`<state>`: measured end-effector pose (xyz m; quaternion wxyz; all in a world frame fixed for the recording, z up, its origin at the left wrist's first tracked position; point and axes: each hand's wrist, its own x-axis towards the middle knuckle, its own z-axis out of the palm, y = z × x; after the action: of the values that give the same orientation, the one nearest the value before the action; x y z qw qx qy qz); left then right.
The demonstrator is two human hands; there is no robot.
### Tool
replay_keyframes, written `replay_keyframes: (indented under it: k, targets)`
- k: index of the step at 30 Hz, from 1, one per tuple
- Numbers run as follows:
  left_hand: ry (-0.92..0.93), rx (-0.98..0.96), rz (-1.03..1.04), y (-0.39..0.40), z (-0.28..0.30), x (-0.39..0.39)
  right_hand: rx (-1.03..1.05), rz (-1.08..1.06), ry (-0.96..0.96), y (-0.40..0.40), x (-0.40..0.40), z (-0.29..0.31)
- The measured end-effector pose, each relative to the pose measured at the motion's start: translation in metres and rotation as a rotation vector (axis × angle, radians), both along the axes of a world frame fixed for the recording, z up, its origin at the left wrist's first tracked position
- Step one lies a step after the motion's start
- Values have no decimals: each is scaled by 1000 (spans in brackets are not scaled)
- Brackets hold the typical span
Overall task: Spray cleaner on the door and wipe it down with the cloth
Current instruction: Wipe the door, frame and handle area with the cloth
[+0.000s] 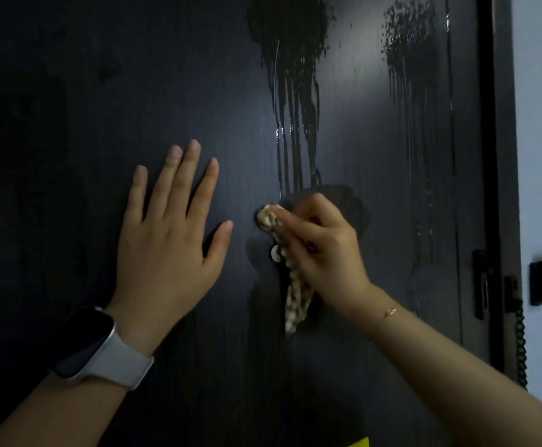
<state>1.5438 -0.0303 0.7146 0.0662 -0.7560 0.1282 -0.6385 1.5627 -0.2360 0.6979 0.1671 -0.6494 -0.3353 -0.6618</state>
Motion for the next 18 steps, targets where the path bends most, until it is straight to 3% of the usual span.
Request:
replay_keyframes:
  k: [6,8,11,13,18]
  targets:
    - [-2,-7,9,-1,-1,2,516,3,18,-33,7,42]
    - [7,-13,8,-2,-1,1,400,-5,7,-1,6,37]
    - [17,-11,12,-1,0,-1,-13,-7,-10,29,-1,21]
    - [20,-5,6,0,0,-1,-89,-40,-43,14,-1,28]
    - [17,-7,-5,0,0,1,448,-38,-23,-28,7,74]
